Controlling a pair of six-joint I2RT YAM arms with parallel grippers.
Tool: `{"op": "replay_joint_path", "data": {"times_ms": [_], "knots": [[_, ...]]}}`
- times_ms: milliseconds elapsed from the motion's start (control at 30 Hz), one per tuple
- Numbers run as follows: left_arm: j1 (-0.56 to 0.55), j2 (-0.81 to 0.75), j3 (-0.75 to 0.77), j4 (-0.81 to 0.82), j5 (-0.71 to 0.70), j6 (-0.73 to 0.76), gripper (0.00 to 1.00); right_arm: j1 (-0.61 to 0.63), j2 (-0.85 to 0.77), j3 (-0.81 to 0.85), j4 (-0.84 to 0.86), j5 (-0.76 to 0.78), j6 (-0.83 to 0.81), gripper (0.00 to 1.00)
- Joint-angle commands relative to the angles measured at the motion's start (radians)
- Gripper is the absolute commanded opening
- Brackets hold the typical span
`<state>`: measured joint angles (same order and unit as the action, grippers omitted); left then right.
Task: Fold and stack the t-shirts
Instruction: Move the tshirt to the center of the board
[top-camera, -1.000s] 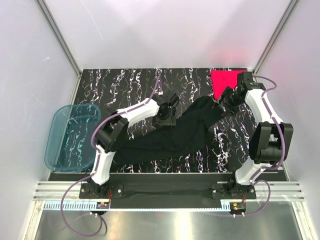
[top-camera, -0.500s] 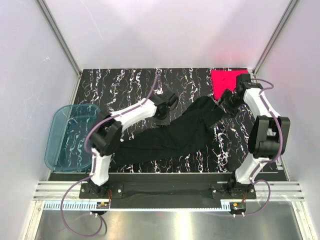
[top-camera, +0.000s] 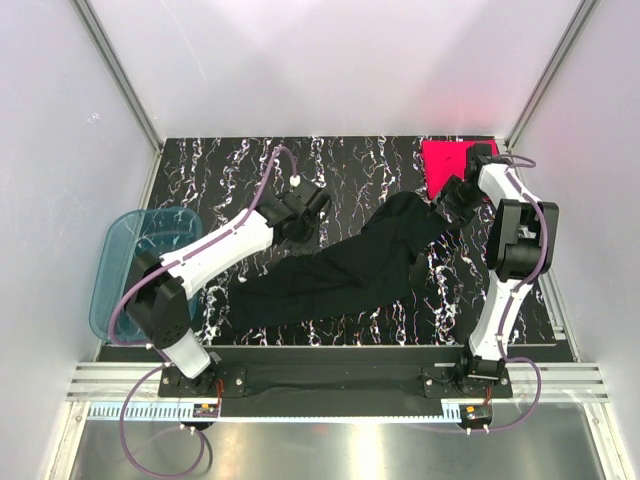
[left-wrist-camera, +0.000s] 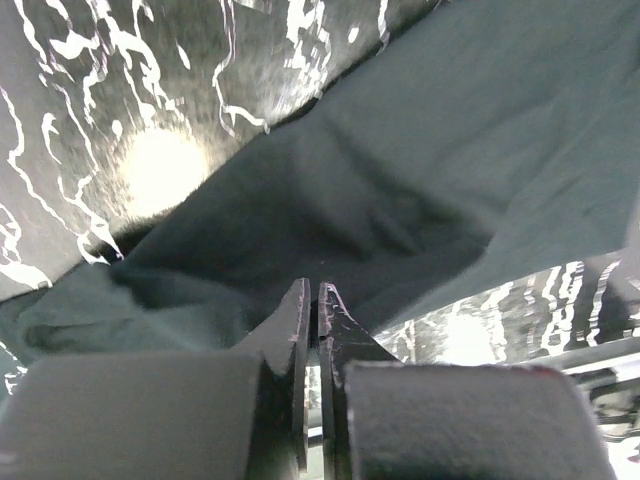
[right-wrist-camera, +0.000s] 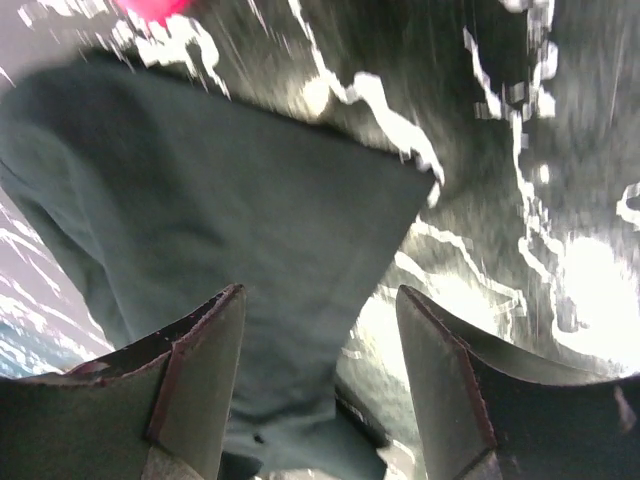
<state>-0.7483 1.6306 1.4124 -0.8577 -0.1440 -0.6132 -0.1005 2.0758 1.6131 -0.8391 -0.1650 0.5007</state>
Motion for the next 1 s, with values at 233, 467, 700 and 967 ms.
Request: {"op": "replay_joint_path", "data": {"times_ms": [233, 467, 700, 967], "knots": [[-0.013, -0.103, -0.157, 0.066, 0.043, 0.015, 0.0, -0.005, 0.125, 0.146, -0.035, 0.153, -0.047, 0.69], [-0.019, -0.264, -0.407, 0.112, 0.083, -0.039, 0.0, -0.005, 0.191, 0.215, -0.068, 0.205, -0.077, 0.63], [-0.02, -0.307, -0.491, 0.134, 0.086, -0.066, 0.0, -0.005, 0.178, 0.165, -0.037, 0.134, -0.068, 0.32], [-0.057, -0.302, -0.535, 0.171, 0.116, -0.095, 0.0, -0.005, -0.032, 0.05, -0.081, 0.177, -0.079, 0.0]]}}
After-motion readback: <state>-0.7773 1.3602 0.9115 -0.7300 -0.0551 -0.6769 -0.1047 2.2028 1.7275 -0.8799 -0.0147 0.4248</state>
